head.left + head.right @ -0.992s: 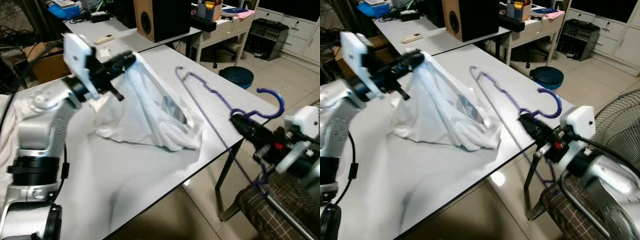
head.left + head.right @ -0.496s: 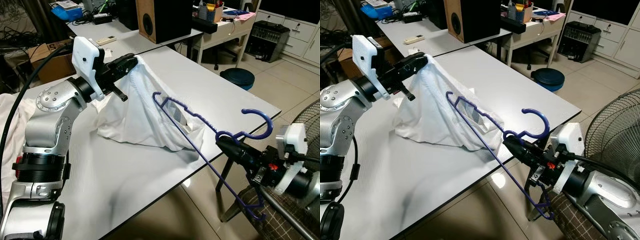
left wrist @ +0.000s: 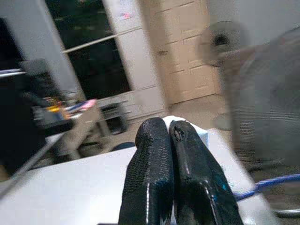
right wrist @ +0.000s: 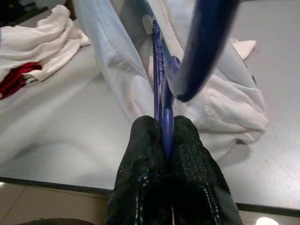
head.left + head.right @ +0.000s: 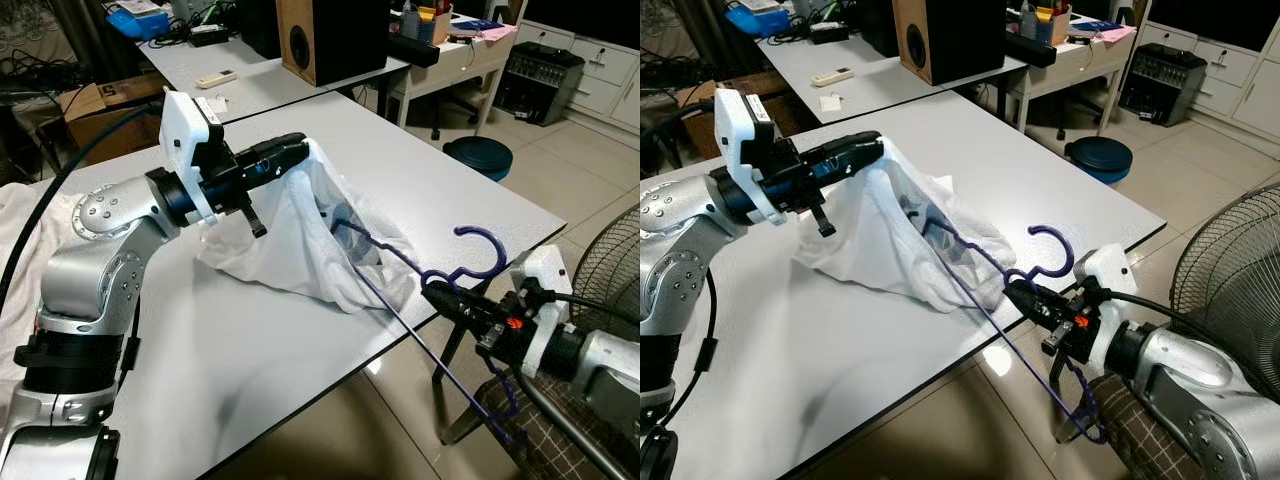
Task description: Hang hanger
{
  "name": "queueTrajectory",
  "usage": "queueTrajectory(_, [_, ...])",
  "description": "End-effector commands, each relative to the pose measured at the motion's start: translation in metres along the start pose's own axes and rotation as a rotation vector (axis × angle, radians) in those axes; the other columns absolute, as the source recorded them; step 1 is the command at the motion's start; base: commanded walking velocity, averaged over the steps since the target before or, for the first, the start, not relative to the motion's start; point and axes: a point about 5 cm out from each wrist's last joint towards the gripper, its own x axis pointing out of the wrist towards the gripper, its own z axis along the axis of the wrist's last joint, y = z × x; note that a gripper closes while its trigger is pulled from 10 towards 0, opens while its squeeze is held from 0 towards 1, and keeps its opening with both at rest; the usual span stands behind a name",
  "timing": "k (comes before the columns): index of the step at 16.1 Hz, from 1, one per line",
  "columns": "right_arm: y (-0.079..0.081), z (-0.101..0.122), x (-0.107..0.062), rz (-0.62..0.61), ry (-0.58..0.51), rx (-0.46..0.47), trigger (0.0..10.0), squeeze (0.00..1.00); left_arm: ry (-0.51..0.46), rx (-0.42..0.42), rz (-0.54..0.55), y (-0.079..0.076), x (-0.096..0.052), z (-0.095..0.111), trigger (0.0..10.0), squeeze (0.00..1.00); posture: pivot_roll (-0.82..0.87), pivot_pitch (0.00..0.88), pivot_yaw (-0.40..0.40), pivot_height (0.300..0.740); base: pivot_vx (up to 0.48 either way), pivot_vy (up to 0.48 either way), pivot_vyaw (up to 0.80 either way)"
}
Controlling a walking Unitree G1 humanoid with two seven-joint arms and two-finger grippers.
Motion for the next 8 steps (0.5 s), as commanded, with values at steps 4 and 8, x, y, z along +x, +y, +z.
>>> queueTrajectory(4, [0.004,-0.003,0.010,-0.120,-0.098,0.223,10.0,0.00,0.012,0.071,0.148,0.019,-0.007,0.006,0.0,0.00,-0.01,0.000,0.049,0.740,0.000,0.000,0.00])
queueTrajectory(8, [0.012,-0.012,0.023,-0.179,-0.231,0.607,10.0,0.00,0.019,0.086,0.174,0.020,-0.010,0.003,0.0,0.00,-0.02,0.000,0.063,0.740,0.000,0.000,0.00])
